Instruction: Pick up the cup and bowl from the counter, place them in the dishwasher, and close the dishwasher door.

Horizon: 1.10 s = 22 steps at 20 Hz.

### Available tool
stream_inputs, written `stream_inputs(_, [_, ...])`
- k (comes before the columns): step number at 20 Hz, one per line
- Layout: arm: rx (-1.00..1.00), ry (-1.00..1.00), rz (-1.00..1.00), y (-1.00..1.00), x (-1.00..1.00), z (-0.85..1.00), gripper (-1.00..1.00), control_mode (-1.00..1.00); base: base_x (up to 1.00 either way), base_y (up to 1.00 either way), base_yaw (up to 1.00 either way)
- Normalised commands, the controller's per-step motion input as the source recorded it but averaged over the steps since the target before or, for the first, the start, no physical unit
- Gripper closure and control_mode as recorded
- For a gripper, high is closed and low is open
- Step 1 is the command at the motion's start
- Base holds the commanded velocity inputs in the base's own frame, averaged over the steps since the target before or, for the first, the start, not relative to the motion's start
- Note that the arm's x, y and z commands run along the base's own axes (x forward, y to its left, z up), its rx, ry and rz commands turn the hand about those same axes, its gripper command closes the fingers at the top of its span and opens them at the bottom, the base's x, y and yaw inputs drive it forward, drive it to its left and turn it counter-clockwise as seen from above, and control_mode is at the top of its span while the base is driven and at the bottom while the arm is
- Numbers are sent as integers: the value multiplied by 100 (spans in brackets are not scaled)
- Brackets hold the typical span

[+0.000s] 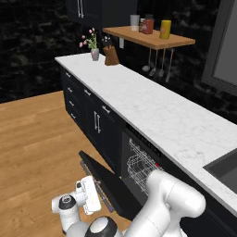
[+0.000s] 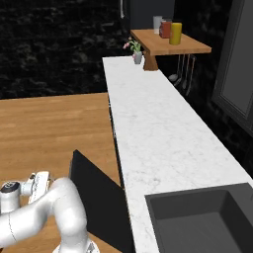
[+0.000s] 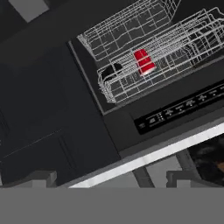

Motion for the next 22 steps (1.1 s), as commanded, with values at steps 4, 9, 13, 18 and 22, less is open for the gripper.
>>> stream_inputs(4, [-19,9,-4,3,65,-96,-100,-100,0,0,0])
stream_inputs(9, [-13,11,-2,2,66,-84,-100,-100,0,0,0])
stream_inputs(13, [-5,6,0,0,65,-70,-100,-100,0,0,0])
stream_inputs(18, [-5,4,0,0,58,-69,-100,-100,0,0,0])
stream_inputs(22, [-14,8,0,0,54,-90,-100,-100,0,0,0])
